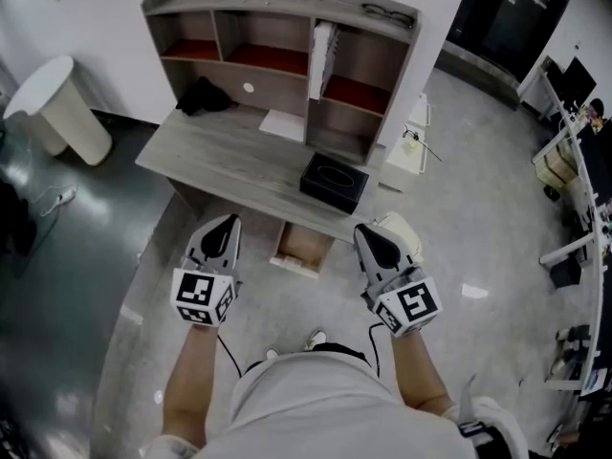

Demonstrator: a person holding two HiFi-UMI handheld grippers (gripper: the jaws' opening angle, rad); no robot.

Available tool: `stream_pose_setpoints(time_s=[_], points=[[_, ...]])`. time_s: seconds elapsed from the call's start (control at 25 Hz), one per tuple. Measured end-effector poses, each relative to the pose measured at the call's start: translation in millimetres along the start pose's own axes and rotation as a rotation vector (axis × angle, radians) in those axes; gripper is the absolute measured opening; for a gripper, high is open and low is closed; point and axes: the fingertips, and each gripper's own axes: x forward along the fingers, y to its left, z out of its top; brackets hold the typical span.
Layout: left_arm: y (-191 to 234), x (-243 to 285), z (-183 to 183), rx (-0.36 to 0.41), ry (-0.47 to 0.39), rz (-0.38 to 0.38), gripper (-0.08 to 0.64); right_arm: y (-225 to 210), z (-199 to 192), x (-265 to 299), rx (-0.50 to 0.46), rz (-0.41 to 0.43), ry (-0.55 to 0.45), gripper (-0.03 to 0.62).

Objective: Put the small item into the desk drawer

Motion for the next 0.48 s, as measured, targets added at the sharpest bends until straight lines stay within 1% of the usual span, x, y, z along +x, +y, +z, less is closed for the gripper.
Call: stream_pose_setpoints(time_s=[0.2,0.48], points=[[12,-21,23,0.005,-0.059,0.038,0.017,-5,10,0,-0.010,-0.015,-0.014,0.023],[31,-71,43,0.004,-0.135,0.103,0.017,-7,17,-8,-0.012,-0.044,-0.018,0.023]])
